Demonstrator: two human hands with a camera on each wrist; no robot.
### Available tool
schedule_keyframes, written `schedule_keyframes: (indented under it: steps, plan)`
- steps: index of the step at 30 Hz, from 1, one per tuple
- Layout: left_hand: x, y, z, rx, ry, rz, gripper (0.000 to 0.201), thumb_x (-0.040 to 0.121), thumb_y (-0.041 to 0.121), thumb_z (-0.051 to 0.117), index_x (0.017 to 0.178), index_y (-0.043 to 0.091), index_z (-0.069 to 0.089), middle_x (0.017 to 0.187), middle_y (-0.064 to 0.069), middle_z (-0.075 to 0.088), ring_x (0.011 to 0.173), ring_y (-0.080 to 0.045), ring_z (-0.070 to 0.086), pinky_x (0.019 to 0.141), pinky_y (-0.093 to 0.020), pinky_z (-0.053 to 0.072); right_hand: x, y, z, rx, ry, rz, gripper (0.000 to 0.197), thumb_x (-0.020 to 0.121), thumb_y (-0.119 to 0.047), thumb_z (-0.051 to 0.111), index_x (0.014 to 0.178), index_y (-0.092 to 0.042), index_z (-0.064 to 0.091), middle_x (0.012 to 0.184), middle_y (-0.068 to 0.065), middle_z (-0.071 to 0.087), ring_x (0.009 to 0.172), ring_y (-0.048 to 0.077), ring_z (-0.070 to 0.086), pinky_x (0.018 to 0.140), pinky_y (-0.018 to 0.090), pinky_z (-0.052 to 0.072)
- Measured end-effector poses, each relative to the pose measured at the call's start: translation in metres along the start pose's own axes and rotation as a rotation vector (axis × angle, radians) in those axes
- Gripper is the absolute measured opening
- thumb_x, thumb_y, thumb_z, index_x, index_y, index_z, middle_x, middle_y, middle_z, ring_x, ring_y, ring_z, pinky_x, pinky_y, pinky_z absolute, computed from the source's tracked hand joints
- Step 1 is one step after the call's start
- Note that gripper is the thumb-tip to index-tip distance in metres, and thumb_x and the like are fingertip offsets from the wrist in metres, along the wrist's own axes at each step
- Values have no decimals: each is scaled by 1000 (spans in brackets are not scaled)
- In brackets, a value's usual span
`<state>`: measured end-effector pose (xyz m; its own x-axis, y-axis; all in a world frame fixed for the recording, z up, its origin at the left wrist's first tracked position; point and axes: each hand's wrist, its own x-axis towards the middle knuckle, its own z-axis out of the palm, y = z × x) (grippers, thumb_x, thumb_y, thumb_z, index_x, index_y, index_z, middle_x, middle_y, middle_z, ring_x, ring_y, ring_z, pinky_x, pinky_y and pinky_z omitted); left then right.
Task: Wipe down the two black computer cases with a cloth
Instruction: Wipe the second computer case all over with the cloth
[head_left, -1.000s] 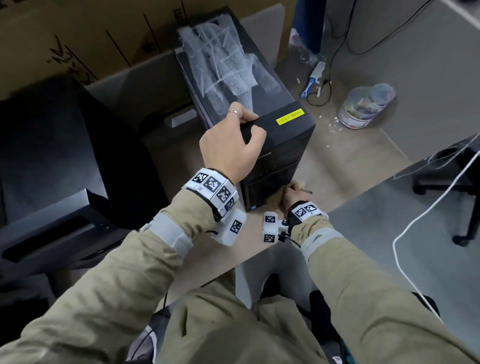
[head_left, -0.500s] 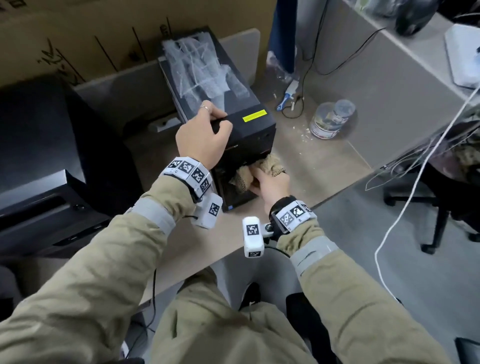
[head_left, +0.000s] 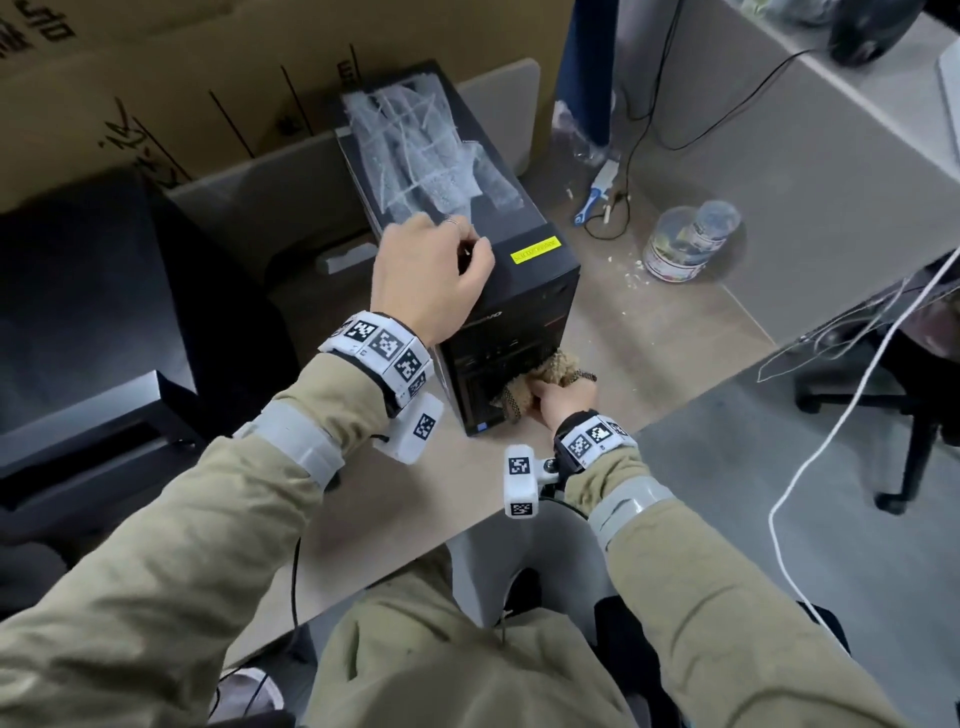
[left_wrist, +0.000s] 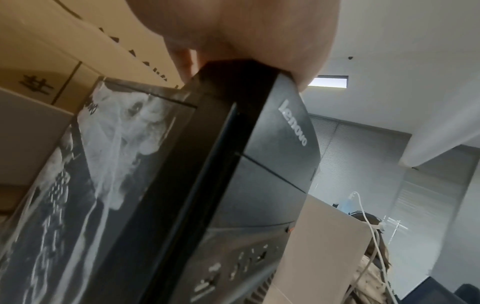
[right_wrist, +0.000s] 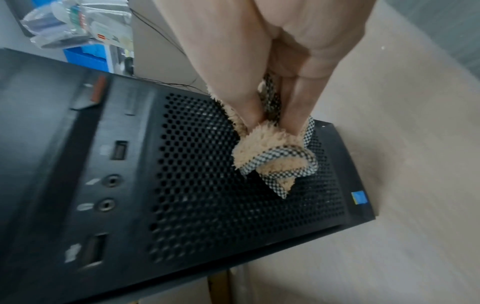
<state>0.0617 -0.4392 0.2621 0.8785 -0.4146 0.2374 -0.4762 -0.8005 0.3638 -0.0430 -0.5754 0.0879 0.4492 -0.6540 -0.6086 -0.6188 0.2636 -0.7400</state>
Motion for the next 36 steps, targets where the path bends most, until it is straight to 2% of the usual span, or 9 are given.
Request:
schedule_keyframes:
  steps: [5, 8, 14, 18, 22, 25, 30, 33, 36]
  plan:
    - [-2, -7, 9, -192, -80, -53, 27, 101, 34, 37, 90, 23, 59, 54, 8, 49, 63, -25, 53, 84, -35, 40, 24, 22, 20, -104, -1, 98, 14, 73, -10, 77, 78, -11, 64, 84, 15, 70, 85, 38, 71, 80, 50, 60]
    - [0, -10, 12, -249, -79, -64, 32, 100, 37, 34, 92, 25, 63, 52, 7, 51, 62, -26, 56, 82, -38, 44, 35, 36, 29, -165, -19, 139, 16, 86, -10, 68, 98, 1, 68, 97, 14, 70, 90, 31, 67, 82, 36, 56]
    - [1, -14, 18, -265, -26, -65, 31, 98, 37, 35, 91, 28, 64, 63, 1, 64, 66, -27, 56, 77, -36, 43, 34, 47, 47, -169, -91, 187, 29, 95, -28, 59, 120, -14, 62, 112, 7, 67, 98, 26, 65, 82, 33, 55]
    - [1, -14, 19, -263, -30, -66, 31, 98, 36, 36, 89, 28, 64, 60, 1, 64, 62, -23, 56, 76, -39, 45, 16, 61, 65, -213, -91, 155, 39, 95, -22, 62, 133, -14, 57, 128, 6, 61, 118, 27, 60, 65, 16, 42]
    - [1, -13, 17, -258, -29, -61, 31, 99, 36, 36, 89, 27, 64, 54, 4, 57, 61, -25, 55, 76, -41, 46, 12, 81, 86, -240, -229, 173, 25, 97, -20, 46, 121, -25, 53, 135, 9, 56, 125, 28, 54, 100, 32, 48]
    - [1, -12, 17, -251, -29, -58, 31, 99, 35, 36, 89, 26, 64, 52, 4, 53, 61, -26, 55, 77, -41, 45, 12, 78, 80, -181, -277, 209, 7, 93, -11, 60, 100, -13, 61, 100, 8, 63, 90, 25, 63, 87, 35, 54]
    - [0, -13, 18, -232, -40, -62, 31, 99, 39, 33, 91, 29, 61, 56, 7, 54, 67, -26, 53, 81, -44, 45, 50, 125, 79, -158, -275, 303, 29, 67, -26, 68, 89, -8, 64, 82, 18, 70, 73, 34, 66, 72, 46, 52]
    - [0, -13, 18, -218, -48, -64, 33, 98, 41, 31, 90, 28, 60, 51, 10, 47, 66, -29, 54, 82, -44, 46, 16, 88, 58, -211, -253, 301, 24, 80, -33, 60, 80, -10, 61, 68, 14, 64, 70, 31, 65, 74, 44, 56]
    - [-1, -13, 17, -217, -48, -83, 34, 98, 40, 30, 90, 28, 60, 50, 9, 45, 66, -32, 54, 84, -45, 47, 10, 61, 32, -223, -200, 253, 32, 83, -43, 62, 95, -14, 60, 83, 11, 69, 80, 30, 70, 74, 42, 61]
